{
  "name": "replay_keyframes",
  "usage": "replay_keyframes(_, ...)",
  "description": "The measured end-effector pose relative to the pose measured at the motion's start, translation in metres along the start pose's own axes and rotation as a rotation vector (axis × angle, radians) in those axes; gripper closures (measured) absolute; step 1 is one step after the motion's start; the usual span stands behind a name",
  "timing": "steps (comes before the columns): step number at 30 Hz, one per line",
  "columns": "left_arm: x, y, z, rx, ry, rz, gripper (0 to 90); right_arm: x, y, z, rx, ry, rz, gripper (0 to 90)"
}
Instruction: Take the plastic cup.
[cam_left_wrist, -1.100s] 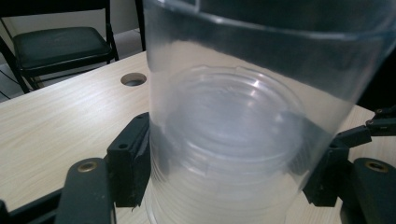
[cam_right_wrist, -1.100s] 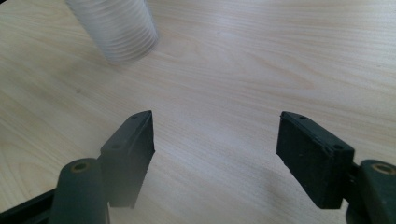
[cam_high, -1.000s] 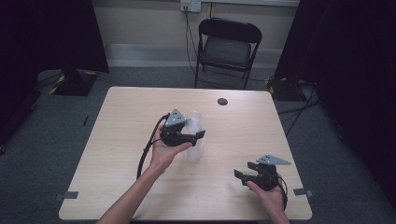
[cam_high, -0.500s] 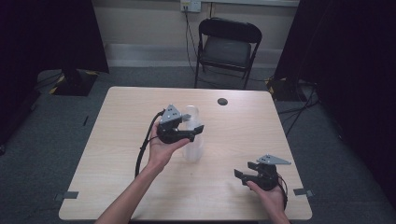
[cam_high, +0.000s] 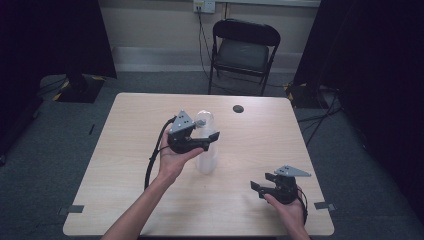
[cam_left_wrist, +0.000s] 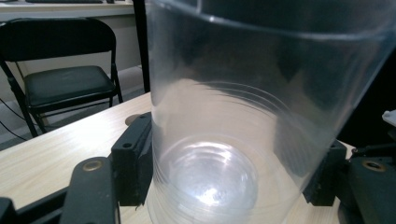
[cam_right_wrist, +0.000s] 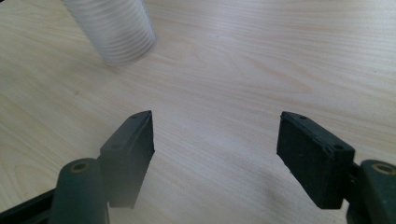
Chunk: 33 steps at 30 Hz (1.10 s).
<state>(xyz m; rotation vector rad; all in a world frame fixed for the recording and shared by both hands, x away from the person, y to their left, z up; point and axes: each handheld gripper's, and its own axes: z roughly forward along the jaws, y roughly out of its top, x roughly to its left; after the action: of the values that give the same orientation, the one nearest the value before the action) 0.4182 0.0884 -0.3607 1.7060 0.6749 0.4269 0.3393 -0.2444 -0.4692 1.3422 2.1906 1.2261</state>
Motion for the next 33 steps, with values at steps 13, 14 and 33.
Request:
replay_keyframes(13,-0.006,0.012,-0.004,-0.030,-0.019,0.001,32.8,0.000,0.001,-0.001,-0.007,-0.005,-0.008,27.2)
replay_keyframes(14,-0.006,0.013,-0.006,-0.035,-0.021,-0.012,32.8,0.000,0.001,-0.001,-0.010,-0.005,-0.010,27.2)
replay_keyframes(33,-0.006,0.016,-0.051,-0.022,-0.015,-0.034,33.1,0.004,0.001,-0.002,-0.023,-0.009,-0.030,27.4)
